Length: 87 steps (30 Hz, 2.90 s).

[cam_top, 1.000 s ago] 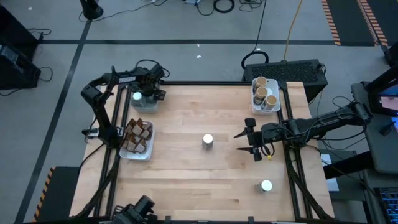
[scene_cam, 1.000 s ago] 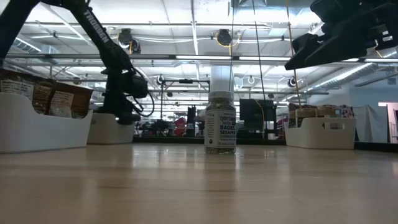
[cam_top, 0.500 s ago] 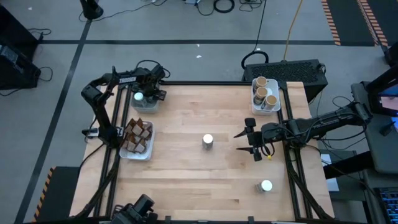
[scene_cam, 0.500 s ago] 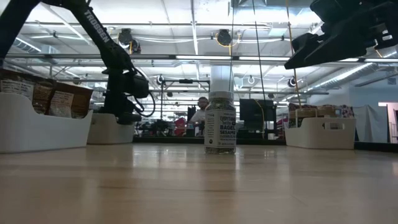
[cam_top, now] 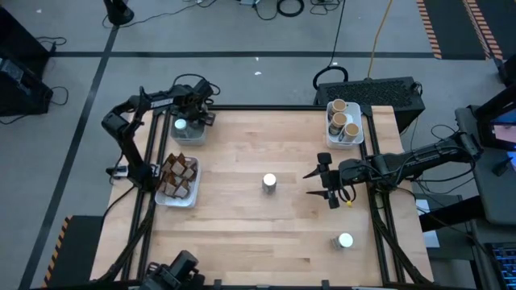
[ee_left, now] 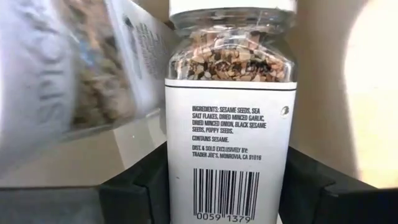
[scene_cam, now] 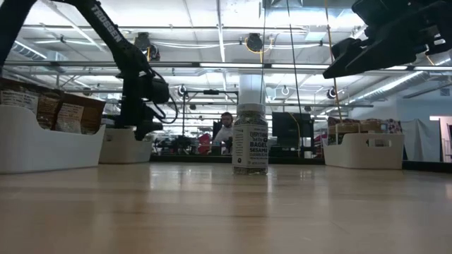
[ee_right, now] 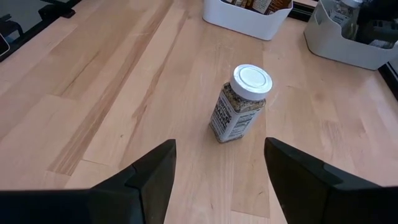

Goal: Sort spices by type
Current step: Put the white seasoning bottle into the gray bin

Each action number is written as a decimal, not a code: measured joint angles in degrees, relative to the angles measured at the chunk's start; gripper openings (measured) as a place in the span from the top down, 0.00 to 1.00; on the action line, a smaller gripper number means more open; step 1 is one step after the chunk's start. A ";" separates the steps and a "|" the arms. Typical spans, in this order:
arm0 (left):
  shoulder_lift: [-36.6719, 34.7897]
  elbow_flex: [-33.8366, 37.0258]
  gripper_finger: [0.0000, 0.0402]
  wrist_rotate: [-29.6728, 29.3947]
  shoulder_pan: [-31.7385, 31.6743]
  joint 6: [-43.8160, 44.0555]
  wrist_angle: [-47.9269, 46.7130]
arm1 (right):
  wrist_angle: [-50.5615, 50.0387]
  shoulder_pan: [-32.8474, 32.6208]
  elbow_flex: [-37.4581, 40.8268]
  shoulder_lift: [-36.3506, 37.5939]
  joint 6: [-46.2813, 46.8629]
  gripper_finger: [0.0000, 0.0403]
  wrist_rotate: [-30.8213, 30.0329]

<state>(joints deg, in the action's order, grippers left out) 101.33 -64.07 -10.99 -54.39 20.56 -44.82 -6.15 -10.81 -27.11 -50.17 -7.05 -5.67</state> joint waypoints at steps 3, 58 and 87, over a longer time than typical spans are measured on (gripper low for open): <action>-1.67 0.00 0.48 0.03 0.00 -0.01 -0.02 | 0.00 0.00 0.00 -0.02 0.40 0.44 0.00; -19.09 19.42 0.47 16.51 54.22 -13.62 85.74 | 45.07 -0.07 0.02 -13.24 5.05 0.44 -0.15; -12.36 19.45 0.47 13.49 56.02 -14.97 93.55 | 64.61 4.10 0.02 -23.09 12.95 0.44 -6.19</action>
<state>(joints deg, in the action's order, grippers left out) 88.97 -44.62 2.50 1.63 5.58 48.73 58.45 -6.71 -27.09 -73.26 5.90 -11.86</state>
